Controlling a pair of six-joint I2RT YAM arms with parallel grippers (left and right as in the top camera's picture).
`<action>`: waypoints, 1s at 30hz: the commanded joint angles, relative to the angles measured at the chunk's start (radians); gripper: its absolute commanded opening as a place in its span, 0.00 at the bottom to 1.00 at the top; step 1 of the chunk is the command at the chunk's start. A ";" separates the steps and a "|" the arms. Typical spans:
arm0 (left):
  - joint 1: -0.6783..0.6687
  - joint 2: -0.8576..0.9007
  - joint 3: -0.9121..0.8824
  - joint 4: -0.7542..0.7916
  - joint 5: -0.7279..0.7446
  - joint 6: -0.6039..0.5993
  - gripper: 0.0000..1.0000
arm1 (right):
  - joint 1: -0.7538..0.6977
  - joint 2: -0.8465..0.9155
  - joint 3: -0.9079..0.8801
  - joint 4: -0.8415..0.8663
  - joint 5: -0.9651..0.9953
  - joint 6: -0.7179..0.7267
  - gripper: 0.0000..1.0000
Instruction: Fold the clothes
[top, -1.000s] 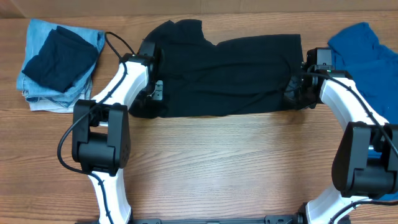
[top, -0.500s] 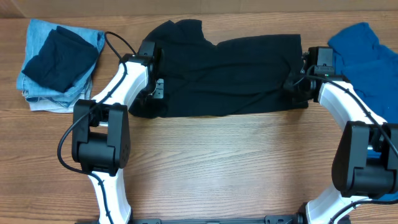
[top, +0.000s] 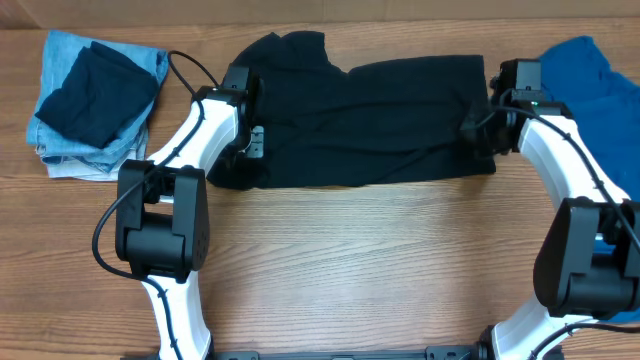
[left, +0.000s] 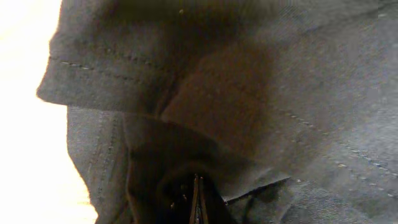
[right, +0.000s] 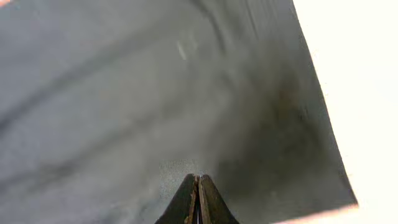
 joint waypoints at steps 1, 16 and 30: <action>0.005 -0.001 -0.005 0.016 0.022 0.011 0.05 | 0.005 -0.014 -0.033 -0.014 0.008 0.026 0.04; 0.005 -0.001 -0.005 0.026 0.021 0.011 0.04 | 0.011 0.163 -0.182 0.479 -0.033 0.040 0.04; 0.005 -0.002 0.006 0.046 0.017 0.016 0.04 | 0.008 0.159 -0.067 0.633 -0.074 0.008 0.06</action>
